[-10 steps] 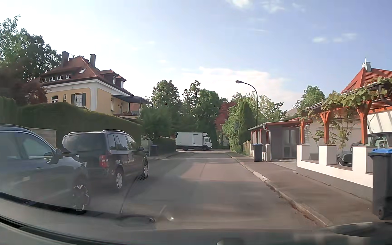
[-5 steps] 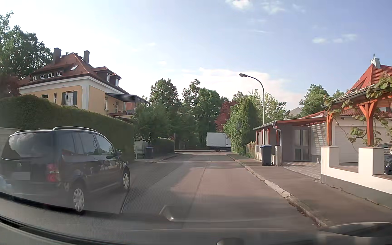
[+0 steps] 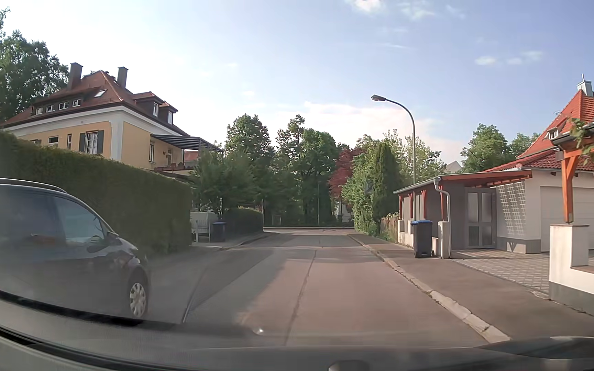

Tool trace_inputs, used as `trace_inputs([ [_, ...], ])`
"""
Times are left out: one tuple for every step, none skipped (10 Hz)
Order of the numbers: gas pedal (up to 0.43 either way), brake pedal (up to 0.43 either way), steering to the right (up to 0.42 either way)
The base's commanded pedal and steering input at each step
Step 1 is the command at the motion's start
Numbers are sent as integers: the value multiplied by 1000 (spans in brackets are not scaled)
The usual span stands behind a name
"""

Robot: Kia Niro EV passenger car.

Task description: Follow the waypoints while adhering to traffic rules and regulations

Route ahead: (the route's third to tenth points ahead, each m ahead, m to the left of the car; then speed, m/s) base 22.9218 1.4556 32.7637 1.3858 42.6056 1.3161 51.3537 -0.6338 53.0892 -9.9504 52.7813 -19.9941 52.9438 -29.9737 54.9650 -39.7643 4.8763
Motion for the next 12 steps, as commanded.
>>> trace_inputs([
  [28, 0, -12],
  [28, 0, -10],
  [28, 0, -7],
  [39, 0, -7],
  [39, 0, -7],
  [39, 0, -7],
  [39, 0, -7],
  [39, 0, -7],
  [39, 0, -7],
  [39, 0, -7],
  [39, 0, -7],
  [39, 0, -7],
])
